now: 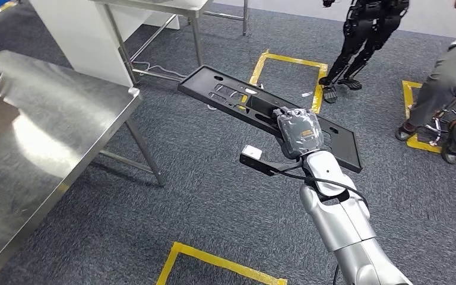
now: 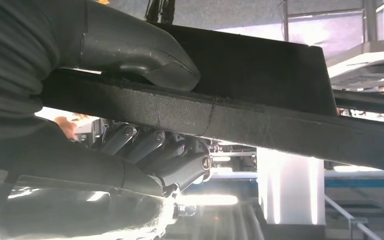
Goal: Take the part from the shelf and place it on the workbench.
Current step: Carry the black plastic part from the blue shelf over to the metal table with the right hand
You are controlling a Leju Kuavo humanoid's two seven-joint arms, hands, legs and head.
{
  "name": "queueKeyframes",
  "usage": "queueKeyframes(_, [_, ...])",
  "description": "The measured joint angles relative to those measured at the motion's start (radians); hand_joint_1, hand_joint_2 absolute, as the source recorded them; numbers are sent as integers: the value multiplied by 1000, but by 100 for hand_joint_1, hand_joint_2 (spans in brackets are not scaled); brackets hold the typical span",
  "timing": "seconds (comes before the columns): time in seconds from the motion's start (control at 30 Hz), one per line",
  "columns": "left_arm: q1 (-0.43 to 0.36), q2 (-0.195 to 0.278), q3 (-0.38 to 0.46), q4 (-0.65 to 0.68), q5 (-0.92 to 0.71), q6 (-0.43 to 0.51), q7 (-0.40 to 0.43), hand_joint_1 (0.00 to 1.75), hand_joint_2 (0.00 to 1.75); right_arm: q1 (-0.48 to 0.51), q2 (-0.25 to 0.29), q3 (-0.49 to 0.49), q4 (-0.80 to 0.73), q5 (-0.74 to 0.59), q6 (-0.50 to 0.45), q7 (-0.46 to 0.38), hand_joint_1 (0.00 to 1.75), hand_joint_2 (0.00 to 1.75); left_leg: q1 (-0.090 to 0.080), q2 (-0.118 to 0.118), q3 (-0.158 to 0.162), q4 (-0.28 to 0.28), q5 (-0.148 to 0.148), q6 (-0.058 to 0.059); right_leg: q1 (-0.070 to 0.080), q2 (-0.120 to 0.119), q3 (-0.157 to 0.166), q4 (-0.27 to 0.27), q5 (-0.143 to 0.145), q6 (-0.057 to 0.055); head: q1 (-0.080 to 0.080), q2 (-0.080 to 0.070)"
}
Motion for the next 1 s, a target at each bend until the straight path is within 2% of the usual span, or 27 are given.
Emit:
queueKeyframes(0.03, [1,2,3,0,1,0,1,0,175,2,-1,0,-1,0,-1,0,175,175,0,-10,3,-5,2,3,1,-11,4,-3,-1,3,0,0])
queueKeyframes(0.07, [4,3,5,0,0,0,1,0,175,4,-2,-1,-4,0,-1,0,175,175,1,-20,10,-15,7,6,2,-11,4,0,-5,6,0,0])
queueKeyframes(0.1, [6,3,7,0,0,0,2,0,175,6,-3,-3,-8,0,-1,0,175,175,4,-30,18,-25,12,11,2,0,2,12,-14,8,0,0])
queueKeyframes(0.13, [6,4,8,0,-2,0,2,0,175,7,-5,-5,-13,1,-1,1,175,175,8,-40,27,-35,17,15,0,22,-13,49,-31,9,1,0])
queueKeyframes(0.2, [4,5,8,0,-4,0,1,0,175,14,-10,-11,-20,1,-2,2,175,175,12,-63,31,-41,21,19,-7,69,-73,173,-80,6,2,0])
queueKeyframes(0.23, [3,5,9,1,-5,0,1,0,175,20,-13,-14,-23,2,-2,3,175,175,13,-76,31,-41,21,19,-10,81,-107,236,-100,7,3,0])
queueKeyframes(0.27, [4,4,9,1,-5,0,0,0,175,26,-16,-16,-24,2,-1,3,175,175,14,-91,31,-40,21,19,-12,85,-127,267,-105,12,3,0])
queueKeyframes(0.3, [5,4,9,1,-5,0,0,0,175,31,-18,-17,-25,2,-1,3,175,175,15,-104,31,-39,21,18,-15,87,-128,260,-93,21,3,0])
queueKeyframes(0.33, [6,3,10,1,-5,0,0,0,175,33,-19,-17,-27,2,-1,4,175,175,17,-117,31,-36,19,15,-19,90,-113,219,-69,31,2,0])
queueKeyframes(0.37, [7,3,10,1,-5,0,0,0,175,34,-21,-17,-30,3,-1,4,175,175,19,-128,30,-31,16,10,-25,102,-82,149,-38,44,3,0])
queueKeyframes(0.4, [7,5,10,1,-6,-1,0,0,175,33,-21,-17,-33,4,0,4,175,175,19,-138,26,-22,11,3,-29,117,-51,86,-13,51,6,0])
queueKeyframes(0.43, [6,6,10,1,-7,-2,0,0,175,32,-22,-17,-36,6,1,4,175,175,20,-146,20,-14,7,-4,-32,128,-29,40,4,50,7,0])
queueKeyframes(0.47, [7,8,11,1,-8,-2,0,0,175,31,-22,-17,-39,7,3,3,175,175,19,-155,15,-8,4,-11,-32,136,-17,13,12,45,9,0])
queueKeyframes(0.53, [10,10,11,1,-9,-3,0,0,175,30,-22,-17,-42,8,8,3,175,175,22,-166,7,-6,4,-18,-29,125,-17,10,13,27,9,0])
queueKeyframes(0.57, [13,11,11,1,-9,-3,0,0,175,28,-21,-17,-43,8,10,4,175,175,23,-162,4,-3,1,-21,-30,118,-16,9,13,20,9,0])
queueKeyframes(0.63, [16,12,11,2,-10,-4,0,0,175,23,-21,-17,-47,7,12,4,175,175,23,-121,-17,44,-27,-29,-32,106,-14,7,13,9,4,0])
queueKeyframes(0.7, [14,12,11,2,-11,-7,0,0,175,17,-20,-18,-50,0,19,2,175,175,25,-77,-74,159,-85,-37,-28,92,-12,7,10,0,-2,0])
queueKeyframes(0.77, [13,12,10,2,-15,-11,0,0,175,9,-21,-20,-47,-15,29,-6,175,175,27,-67,-129,261,-122,-39,-25,78,-12,7,8,-5,-2,0])
queueKeyframes(0.8, [13,12,10,2,-17,-14,0,0,175,2,-20,-23,-43,-26,34,-15,175,175,27,-67,-142,281,-121,-38,-23,72,-11,7,7,-6,-2,0])
queueKeyframes(0.83, [13,12,10,2,-21,-16,-1,0,175,-9,-20,-26,-35,-40,38,-26,175,175,27,-66,-143,273,-105,-36,-22,65,-10,7,6,-8,-2,0])
queueKeyframes(0.87, [13,13,10,2,-25,-20,-1,0,175,-27,-19,-29,-23,-54,43,-40,175,175,26,-64,-131,240,-78,-30,-19,57,-9,7,4,-10,-2,0])
queueKeyframes(0.93, [12,15,10,2,-31,-24,-4,0,175,-66,-15,-32,3,-72,50,-59,175,175,20,-47,-76,126,-11,-15,-15,44,-4,7,2,-12,-3,0])
queueKeyframes(1.0, [12,17,10,2,-33,-25,-5,0,175,-84,-13,-32,14,-78,53,-66,175,175,16,-32,-46,66,18,-6,-14,40,-2,6,0,-13,-3,0])
